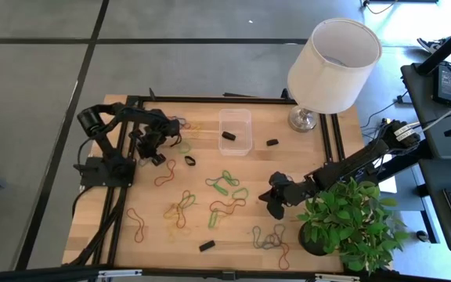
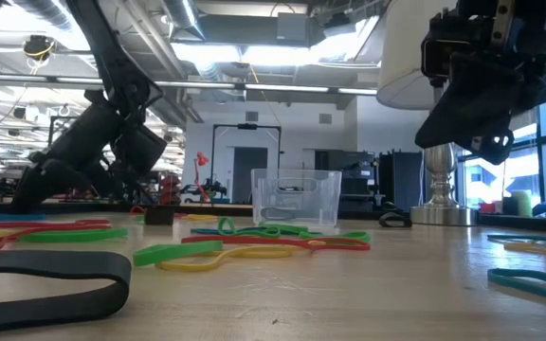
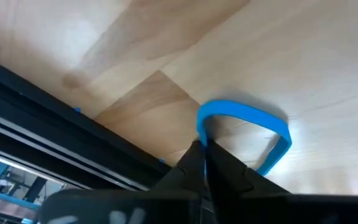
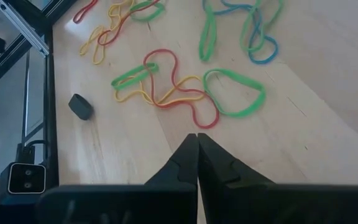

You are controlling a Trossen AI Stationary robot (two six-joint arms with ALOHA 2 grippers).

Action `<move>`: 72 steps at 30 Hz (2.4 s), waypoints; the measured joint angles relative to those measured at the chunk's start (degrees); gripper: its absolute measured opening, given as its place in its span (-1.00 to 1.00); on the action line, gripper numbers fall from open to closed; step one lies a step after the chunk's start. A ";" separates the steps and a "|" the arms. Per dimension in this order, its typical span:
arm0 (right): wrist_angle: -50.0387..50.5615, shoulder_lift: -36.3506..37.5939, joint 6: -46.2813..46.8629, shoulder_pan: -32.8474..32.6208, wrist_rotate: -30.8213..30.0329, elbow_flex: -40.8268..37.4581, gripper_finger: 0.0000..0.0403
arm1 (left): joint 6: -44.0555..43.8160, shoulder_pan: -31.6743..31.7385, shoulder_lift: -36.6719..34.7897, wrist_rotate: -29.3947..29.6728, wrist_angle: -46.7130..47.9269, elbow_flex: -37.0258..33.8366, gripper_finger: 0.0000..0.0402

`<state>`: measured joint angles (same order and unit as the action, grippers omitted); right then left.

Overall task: Pick and place rubber bands into bin
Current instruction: Put the blue rubber band into the transparent bin, then put the yellow rubber band into the transparent bin

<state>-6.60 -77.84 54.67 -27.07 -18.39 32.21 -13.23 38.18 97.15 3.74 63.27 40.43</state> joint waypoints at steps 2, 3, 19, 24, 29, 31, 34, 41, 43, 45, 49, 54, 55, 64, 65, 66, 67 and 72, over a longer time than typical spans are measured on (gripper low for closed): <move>-0.01 0.00 -1.04 0.00 0.00 0.00 -0.99 | -0.15 -0.29 -1.47 -1.52 0.05 0.70 -0.98; 0.01 0.00 -1.27 0.00 -0.02 0.00 -0.99 | -0.37 -0.59 -2.58 -2.74 -0.50 1.46 -0.98; 0.01 0.00 -5.83 0.00 -0.02 0.03 -0.99 | -0.56 -12.48 -18.89 -7.75 -10.10 21.83 -0.99; 0.00 0.00 -5.81 0.00 -0.02 0.04 -0.99 | 3.38 -16.30 -15.27 -6.45 -17.49 31.27 -0.99; -0.01 0.00 -5.57 0.00 -0.02 0.04 -0.99 | 8.46 -19.16 -5.93 -3.94 -18.68 42.32 -0.99; -0.08 0.00 -5.40 0.02 -0.02 0.04 -0.99 | 10.71 -19.88 -1.18 -2.88 -18.60 46.32 -0.99; -0.87 0.00 -5.20 0.00 -0.02 0.04 -0.99 | 12.44 -20.20 5.78 -2.27 -18.52 51.64 -0.99; -3.90 -0.02 -5.46 0.00 -0.01 0.04 -0.99 | 13.30 -20.07 17.55 -1.74 -18.32 57.80 -0.98; -3.87 -0.02 -5.49 0.00 0.00 0.04 -0.99 | 13.89 -20.08 19.38 -1.76 -18.49 58.05 -0.97; -3.86 -0.02 -5.51 0.00 -0.01 0.04 -0.99 | 14.25 -20.09 20.80 -1.76 -18.45 58.07 -0.92; -3.88 -0.02 -5.53 0.00 0.00 0.04 -0.99 | 12.35 -20.09 22.15 -1.78 -18.25 58.07 -0.76; -3.87 -0.02 -5.64 0.00 0.00 0.04 -0.99 | 8.90 -20.09 21.95 -1.78 -18.48 58.09 -0.49; -3.86 -0.02 -5.66 0.00 0.00 0.04 -0.99 | 8.48 -20.09 21.82 -1.78 -18.59 58.09 -0.44; -3.62 -0.02 -8.65 0.00 0.02 0.04 -0.99 | 6.35 -20.80 21.70 -2.24 -16.49 58.11 -0.31; -3.62 -0.02 -8.68 0.00 0.02 0.04 -0.99 | 6.36 -20.89 21.70 -2.24 -15.88 58.11 -0.32; -3.64 -0.02 -8.72 0.00 0.02 0.04 -0.99 | 6.34 -20.93 21.70 -2.19 -15.32 58.11 -0.33; -3.62 -0.02 -8.72 0.00 0.02 0.04 -0.99 | 6.27 -20.94 21.68 -2.17 -14.86 58.11 -0.35; -3.53 -0.02 -8.72 0.00 0.01 0.04 -0.99 | 6.31 -20.60 19.97 -1.98 -13.22 58.11 -0.41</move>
<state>-10.13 -77.87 45.96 -27.07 -18.38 32.25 -6.93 17.58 117.12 1.76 50.04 98.54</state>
